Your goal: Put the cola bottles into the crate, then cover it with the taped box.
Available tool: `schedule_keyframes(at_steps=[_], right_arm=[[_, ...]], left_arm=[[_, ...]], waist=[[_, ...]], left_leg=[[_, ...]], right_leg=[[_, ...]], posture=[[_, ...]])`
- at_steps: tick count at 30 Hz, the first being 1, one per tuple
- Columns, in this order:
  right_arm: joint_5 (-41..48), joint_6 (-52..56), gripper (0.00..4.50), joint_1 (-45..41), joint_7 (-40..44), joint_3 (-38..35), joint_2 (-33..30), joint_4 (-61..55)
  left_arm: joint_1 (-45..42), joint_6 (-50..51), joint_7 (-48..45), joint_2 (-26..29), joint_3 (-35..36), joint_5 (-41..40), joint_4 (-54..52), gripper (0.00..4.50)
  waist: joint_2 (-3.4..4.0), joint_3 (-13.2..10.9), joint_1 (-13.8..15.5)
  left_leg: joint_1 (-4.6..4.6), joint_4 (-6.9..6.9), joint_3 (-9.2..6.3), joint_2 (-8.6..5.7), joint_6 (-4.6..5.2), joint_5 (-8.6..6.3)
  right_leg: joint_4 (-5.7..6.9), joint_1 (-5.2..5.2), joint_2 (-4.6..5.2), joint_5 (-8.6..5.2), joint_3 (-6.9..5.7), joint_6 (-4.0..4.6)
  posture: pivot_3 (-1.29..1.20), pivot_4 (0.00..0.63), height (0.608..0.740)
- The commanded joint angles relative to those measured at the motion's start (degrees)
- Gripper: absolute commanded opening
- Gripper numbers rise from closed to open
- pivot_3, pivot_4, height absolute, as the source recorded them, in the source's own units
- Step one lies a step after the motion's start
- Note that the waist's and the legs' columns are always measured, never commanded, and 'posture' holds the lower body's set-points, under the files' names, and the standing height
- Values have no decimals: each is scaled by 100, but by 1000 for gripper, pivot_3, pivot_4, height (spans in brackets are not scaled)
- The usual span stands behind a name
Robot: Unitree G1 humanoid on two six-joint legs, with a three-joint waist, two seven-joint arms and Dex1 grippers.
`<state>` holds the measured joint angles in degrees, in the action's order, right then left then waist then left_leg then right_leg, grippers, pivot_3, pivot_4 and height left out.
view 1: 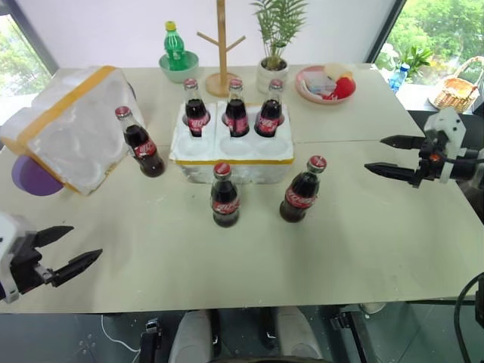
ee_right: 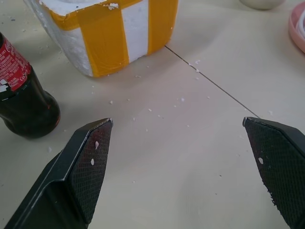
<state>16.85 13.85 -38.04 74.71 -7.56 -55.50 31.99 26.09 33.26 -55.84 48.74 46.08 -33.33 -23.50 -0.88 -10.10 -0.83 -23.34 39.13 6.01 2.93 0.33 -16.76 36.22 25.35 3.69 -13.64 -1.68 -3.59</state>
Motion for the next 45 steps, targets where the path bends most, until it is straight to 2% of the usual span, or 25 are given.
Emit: schedule_keyframes(at_steps=[1,3,7,13,20,27,31,34,36,40,45], right_arm=[[318,446,4500,-209,363,-159,-230,-368],[547,888,4500,-314,578,-209,-346,-648],[1271,1970,4500,-577,1144,-326,-720,-1479],[2167,3089,4500,-753,1261,-446,-888,-2662],[2548,3353,4500,-451,905,-432,-696,-3581],[2766,3478,4500,-434,577,-364,-484,-3964],[2811,3488,4500,-501,440,-344,-465,-4026],[2859,3519,4500,-686,252,-345,-403,-3980],[2849,3528,4500,-782,119,-340,-354,-3956],[2810,3668,4500,-855,-88,-266,-325,-3904],[2688,3473,4500,-751,-299,-293,-269,-3995]], left_arm=[[-655,114,489,-75,-173,-227,-54,4484],[-1083,178,730,-92,-380,-186,143,4484],[-2278,-23,1162,-121,-1273,218,903,4484],[-3912,-447,1188,-221,-2496,767,2241,4484],[-5348,-1039,939,-474,-3328,1221,3657,4484],[-6421,-1583,867,-845,-3708,1592,5049,4484],[-6714,-1764,772,-1023,-3804,1731,5501,4484],[-6710,-1848,621,-1034,-3832,1755,5576,3693],[-6652,-1842,542,-984,-3801,1753,5533,2780],[-6486,-1777,359,-744,-3765,1786,5322,2808],[-6127,-478,-705,-7,-3571,923,3900,2808]], waist=[[4,1,17],[8,2,17],[27,3,16],[24,5,19],[22,6,24],[20,6,26],[20,6,27],[20,6,13],[19,6,19],[15,8,9],[11,5,-29]], left_leg=[[0,0,-1,-1,0,0],[1,3,-3,-2,0,1],[2,3,-1,-1,0,1],[4,3,-4,-2,0,1],[2,4,1,-7,0,1],[-2,10,10,-13,0,2],[-3,11,11,-14,0,2],[-2,11,11,-14,0,2],[-2,11,11,-14,0,3],[-2,12,10,-13,-1,3],[-4,9,7,-7,-1,3]], right_leg=[[0,-1,1,0,0,-1],[3,-4,2,2,1,-3],[7,-1,-1,11,1,-20],[16,-2,-10,14,-3,-23],[18,-1,-7,16,-4,-26],[21,-1,-10,20,-5,-34],[23,-1,-10,22,-6,-38],[23,-1,-10,23,-5,-38],[25,0,-10,23,-5,-38],[26,0,-9,22,-5,-38],[25,9,-13,22,0,-37]], posture=[[0,150,740],[0,150,740],[0,150,740],[0,150,740],[0,150,740],[0,150,740],[0,150,740],[0,150,740],[0,150,740],[0,150,740],[0,150,740]])
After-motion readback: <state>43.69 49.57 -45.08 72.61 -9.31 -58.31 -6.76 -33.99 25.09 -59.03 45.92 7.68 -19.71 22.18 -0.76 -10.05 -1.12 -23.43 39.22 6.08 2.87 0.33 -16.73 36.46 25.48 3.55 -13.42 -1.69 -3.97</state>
